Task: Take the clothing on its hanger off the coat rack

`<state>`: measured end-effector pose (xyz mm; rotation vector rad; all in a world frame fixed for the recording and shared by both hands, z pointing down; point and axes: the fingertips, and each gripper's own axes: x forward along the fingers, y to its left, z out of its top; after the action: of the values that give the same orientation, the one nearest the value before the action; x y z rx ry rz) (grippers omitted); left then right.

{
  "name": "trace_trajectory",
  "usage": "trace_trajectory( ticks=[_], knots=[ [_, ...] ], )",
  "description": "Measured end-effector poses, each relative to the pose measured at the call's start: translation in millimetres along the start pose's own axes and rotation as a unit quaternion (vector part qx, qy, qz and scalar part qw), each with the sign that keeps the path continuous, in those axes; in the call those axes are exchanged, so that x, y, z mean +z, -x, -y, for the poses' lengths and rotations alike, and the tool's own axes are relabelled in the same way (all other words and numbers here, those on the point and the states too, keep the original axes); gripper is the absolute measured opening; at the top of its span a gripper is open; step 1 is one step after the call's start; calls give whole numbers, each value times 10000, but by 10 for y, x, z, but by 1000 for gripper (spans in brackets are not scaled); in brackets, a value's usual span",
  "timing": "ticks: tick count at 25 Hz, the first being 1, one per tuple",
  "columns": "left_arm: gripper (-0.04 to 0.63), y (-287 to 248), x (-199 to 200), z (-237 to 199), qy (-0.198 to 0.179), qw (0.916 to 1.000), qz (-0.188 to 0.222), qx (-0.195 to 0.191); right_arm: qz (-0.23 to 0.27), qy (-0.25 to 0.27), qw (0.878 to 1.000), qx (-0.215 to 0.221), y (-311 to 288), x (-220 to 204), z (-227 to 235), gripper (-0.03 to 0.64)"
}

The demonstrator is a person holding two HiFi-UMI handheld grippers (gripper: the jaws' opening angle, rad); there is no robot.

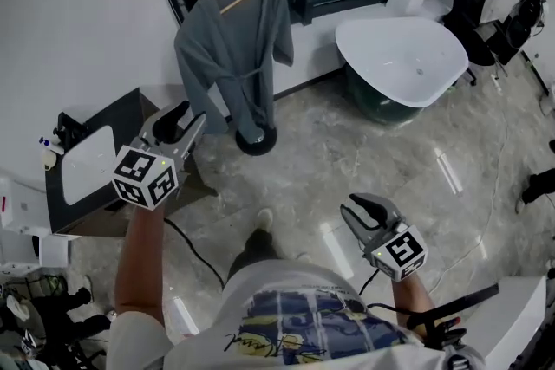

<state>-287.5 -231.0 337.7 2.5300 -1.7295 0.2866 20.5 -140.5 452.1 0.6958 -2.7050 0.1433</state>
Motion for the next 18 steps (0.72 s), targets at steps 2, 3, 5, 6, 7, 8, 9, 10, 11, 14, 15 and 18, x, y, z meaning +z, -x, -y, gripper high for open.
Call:
trace_trajectory(
  ticks=[2, 3, 5, 6, 7, 8, 9, 10, 11, 14, 15, 18],
  knots=[
    [197, -255, 126, -440, -127, 9998, -2, 133, 7, -153, 9996, -249, -113, 83, 176, 107],
    [208, -378, 189, -657, -192, 9996, -21, 192, -21, -166, 9992, -369, -178, 149, 245, 107],
    [225, -612, 313, -1079, -273, 9992, -71, 294, -92, -116, 9984, -541, -316, 286, 347, 107],
    [240, -730, 373, -1263, -288, 9990, -102, 312, -90, -131, 9982, -577, -387, 342, 383, 107],
    [251, -851, 427, -1422, -301, 9990, -147, 308, -52, -180, 9981, -588, -459, 391, 413, 107],
    [263, -974, 468, -1558, -321, 9988, -213, 290, 4, -242, 9979, -595, -531, 431, 441, 107],
    [281, -1099, 495, -1668, -354, 9986, -298, 261, 32, -298, 9976, -631, -599, 456, 471, 106],
    [295, -1225, 509, -1757, -401, 9982, -389, 222, 9, -341, 9969, -706, -659, 463, 505, 107],
    [303, -1355, 510, -1829, -454, 9977, -480, 177, -42, -371, 9961, -794, -711, 454, 536, 107],
    [334, -1739, 437, -1952, -461, 9961, -749, -55, -87, -440, 9942, -976, -844, 444, 588, 107],
    [339, -1844, 403, -1979, -407, 9957, -824, -149, -78, -443, 9937, -1029, -892, 462, 604, 107],
    [343, -2118, 292, -2023, -219, 9935, -1040, -413, -26, -458, 9919, -1184, -995, 504, 669, 107]
  ],
)
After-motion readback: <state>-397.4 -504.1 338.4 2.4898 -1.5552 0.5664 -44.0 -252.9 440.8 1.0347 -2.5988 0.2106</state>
